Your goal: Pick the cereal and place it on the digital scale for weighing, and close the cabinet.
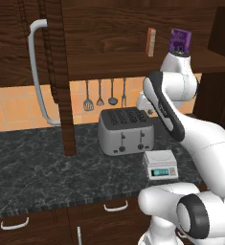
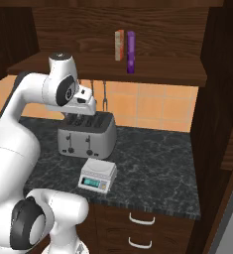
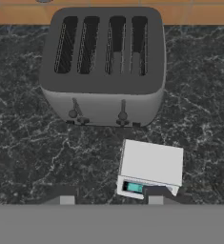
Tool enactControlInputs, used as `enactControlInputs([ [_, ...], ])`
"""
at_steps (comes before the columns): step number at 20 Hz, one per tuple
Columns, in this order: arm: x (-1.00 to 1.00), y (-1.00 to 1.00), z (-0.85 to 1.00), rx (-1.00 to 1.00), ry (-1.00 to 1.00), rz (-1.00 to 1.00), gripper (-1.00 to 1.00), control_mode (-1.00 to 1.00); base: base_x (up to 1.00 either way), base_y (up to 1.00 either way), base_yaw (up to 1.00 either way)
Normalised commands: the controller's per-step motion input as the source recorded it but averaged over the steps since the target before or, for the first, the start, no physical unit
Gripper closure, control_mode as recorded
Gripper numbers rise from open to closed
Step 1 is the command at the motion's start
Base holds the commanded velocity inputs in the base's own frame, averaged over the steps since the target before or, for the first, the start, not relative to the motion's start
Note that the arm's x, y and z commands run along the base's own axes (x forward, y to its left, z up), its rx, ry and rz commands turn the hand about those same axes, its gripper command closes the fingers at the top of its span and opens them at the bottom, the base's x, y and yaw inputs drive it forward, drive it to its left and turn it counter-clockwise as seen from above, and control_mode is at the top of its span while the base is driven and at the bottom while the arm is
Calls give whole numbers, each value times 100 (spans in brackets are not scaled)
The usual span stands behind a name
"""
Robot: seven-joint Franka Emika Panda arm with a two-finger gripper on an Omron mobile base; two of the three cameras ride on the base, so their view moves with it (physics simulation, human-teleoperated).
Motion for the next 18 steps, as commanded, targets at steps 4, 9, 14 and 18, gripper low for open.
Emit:
enactControlInputs([
  [4,-36,-3,-11,0,1,0,-100,-100,0,0,0],
  [9,-57,-36,-8,1,0,-2,-100,-100,0,0,0],
  [14,-39,-50,41,2,-24,-3,-100,-100,0,0,0],
  [18,-28,-53,56,0,-27,0,-100,-100,0,0,0],
])
